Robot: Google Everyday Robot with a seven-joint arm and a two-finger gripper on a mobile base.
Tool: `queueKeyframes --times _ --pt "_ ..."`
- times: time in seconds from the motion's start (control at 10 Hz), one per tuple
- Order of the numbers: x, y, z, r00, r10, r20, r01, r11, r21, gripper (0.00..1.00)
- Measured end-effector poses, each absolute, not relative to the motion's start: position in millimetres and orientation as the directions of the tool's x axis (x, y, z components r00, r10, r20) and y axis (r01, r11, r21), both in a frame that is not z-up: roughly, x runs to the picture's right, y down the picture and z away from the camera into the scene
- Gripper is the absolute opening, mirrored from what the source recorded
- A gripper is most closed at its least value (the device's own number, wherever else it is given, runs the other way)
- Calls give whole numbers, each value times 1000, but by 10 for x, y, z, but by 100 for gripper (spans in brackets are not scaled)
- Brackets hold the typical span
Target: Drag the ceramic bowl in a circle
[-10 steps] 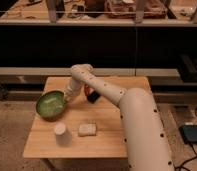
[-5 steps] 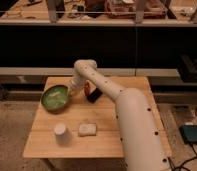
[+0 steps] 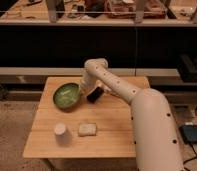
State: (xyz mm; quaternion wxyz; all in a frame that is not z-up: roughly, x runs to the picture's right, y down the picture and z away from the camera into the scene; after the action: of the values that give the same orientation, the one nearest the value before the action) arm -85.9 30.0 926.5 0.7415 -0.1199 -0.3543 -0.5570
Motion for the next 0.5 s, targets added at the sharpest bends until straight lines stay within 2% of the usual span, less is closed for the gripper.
queueKeyframes --times 0.5 --pt "-716 599 8926 164 -719 675 909 376 179 20"
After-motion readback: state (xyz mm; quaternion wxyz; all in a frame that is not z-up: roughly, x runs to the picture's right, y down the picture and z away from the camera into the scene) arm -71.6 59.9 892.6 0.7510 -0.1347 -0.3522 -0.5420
